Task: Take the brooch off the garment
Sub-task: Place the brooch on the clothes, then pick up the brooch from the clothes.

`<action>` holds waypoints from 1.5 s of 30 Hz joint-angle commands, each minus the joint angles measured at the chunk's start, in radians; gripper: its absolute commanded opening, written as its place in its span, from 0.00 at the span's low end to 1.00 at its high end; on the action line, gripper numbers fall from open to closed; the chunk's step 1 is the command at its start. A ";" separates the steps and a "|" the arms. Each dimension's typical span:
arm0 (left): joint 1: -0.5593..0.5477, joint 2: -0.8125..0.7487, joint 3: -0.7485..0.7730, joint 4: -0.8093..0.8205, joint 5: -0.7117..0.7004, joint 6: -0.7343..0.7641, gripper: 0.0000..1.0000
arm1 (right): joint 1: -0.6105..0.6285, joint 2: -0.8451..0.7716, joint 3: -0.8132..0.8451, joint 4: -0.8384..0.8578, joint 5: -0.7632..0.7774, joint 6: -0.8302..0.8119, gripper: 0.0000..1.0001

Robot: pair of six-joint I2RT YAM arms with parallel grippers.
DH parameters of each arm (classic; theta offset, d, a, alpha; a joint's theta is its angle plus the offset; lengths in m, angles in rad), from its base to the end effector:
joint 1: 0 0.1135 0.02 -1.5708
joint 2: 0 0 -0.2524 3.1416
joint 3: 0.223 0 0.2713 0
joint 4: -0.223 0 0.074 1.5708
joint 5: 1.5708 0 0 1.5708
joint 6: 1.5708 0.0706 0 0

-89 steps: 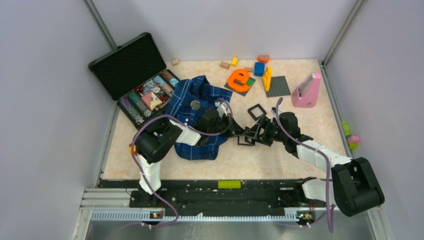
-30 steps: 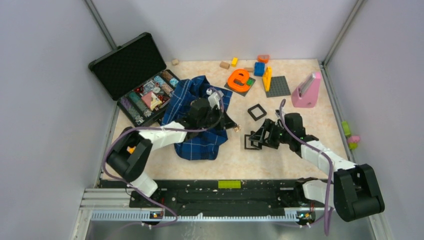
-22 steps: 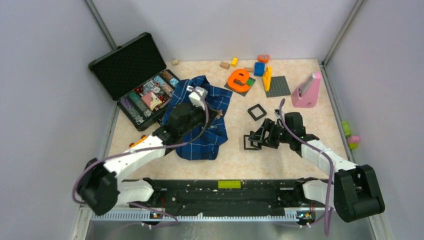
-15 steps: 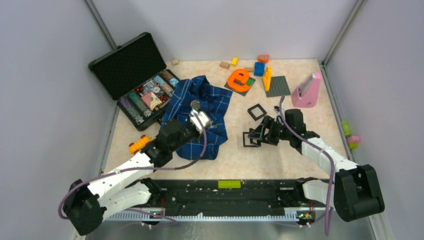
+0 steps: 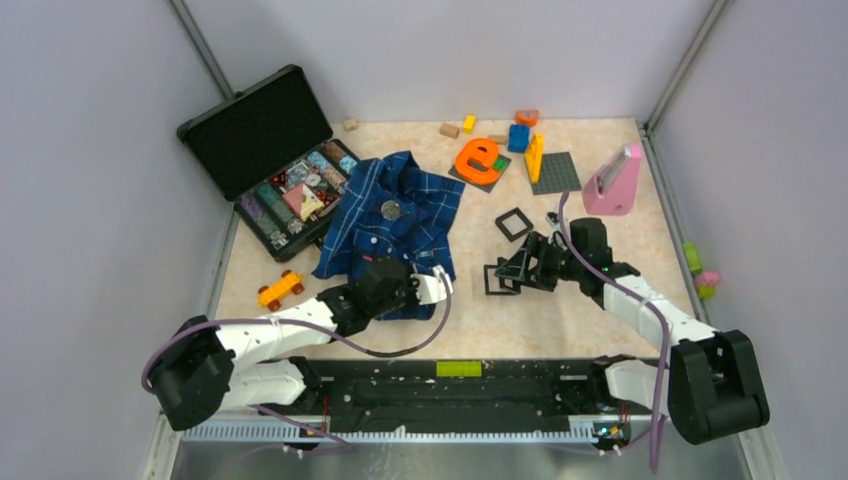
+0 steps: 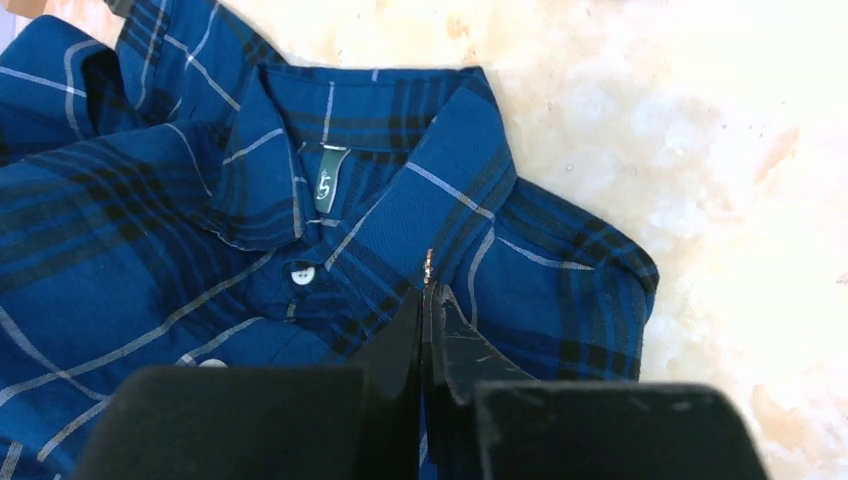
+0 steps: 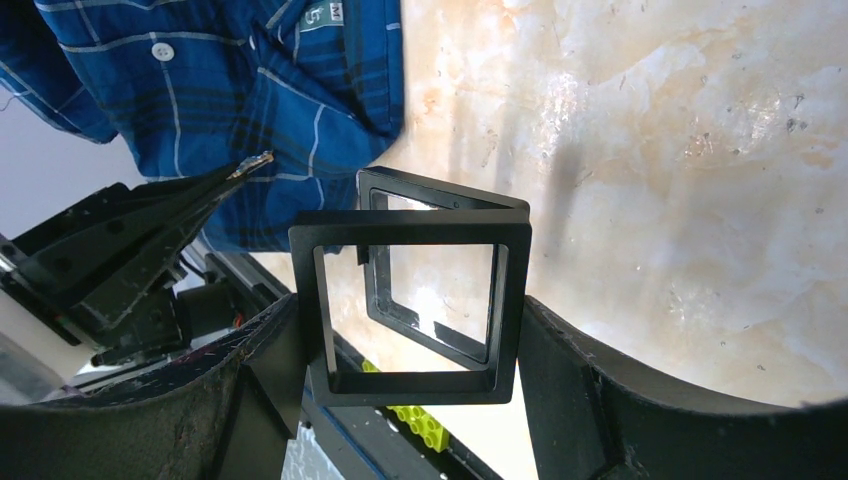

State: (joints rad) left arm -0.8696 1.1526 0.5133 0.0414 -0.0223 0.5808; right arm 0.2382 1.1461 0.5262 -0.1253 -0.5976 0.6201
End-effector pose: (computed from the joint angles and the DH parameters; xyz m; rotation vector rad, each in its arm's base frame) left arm 0.1851 -0.2168 0.1531 1.4310 1.6339 -0.1413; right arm 0.2467 0.1008 0.1488 0.1377 2.4182 1.1097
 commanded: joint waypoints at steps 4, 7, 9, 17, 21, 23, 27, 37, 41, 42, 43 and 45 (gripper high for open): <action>-0.032 0.012 0.066 -0.052 0.001 -0.057 0.89 | -0.011 -0.042 0.035 0.020 -0.018 -0.002 0.55; -0.032 -0.033 0.123 -0.140 0.089 -0.159 0.98 | -0.012 -0.048 0.037 0.019 -0.018 -0.001 0.55; -0.032 -0.069 0.139 -0.149 0.117 -0.234 0.98 | -0.012 -0.052 0.037 0.019 -0.018 0.000 0.55; -0.016 -0.153 0.188 -0.139 -0.161 -0.869 0.98 | -0.014 -0.063 0.036 0.019 -0.016 0.007 0.55; 0.042 -0.094 0.312 -0.345 -0.081 -1.035 0.92 | -0.013 -0.070 0.033 0.018 -0.016 0.009 0.55; 0.091 -0.052 0.343 -0.396 0.048 -1.066 0.78 | -0.013 -0.074 0.031 0.018 -0.016 0.012 0.55; 0.181 -0.009 0.323 -0.391 0.203 -1.080 0.63 | -0.014 -0.084 0.029 0.015 -0.018 0.014 0.55; 0.279 0.110 0.273 -0.300 0.336 -1.055 0.53 | -0.013 -0.083 0.054 -0.006 -0.026 0.006 0.55; 0.281 0.190 0.318 -0.333 0.341 -1.015 0.52 | -0.014 -0.090 0.058 -0.014 -0.026 0.007 0.55; 0.281 0.207 0.324 -0.334 0.340 -1.006 0.51 | -0.013 -0.092 0.058 -0.016 -0.025 0.006 0.55; 0.282 0.220 0.330 -0.337 0.331 -0.996 0.49 | -0.014 -0.093 0.059 -0.017 -0.025 0.005 0.55; 0.283 0.245 0.344 -0.362 0.279 -0.984 0.48 | -0.013 -0.095 0.058 -0.022 -0.024 0.004 0.55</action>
State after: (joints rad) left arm -0.5915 1.3651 0.7979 -0.3077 0.2905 -0.4488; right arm 0.2371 1.0798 0.5369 -0.1539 -0.6071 0.6296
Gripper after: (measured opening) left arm 0.488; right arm 0.696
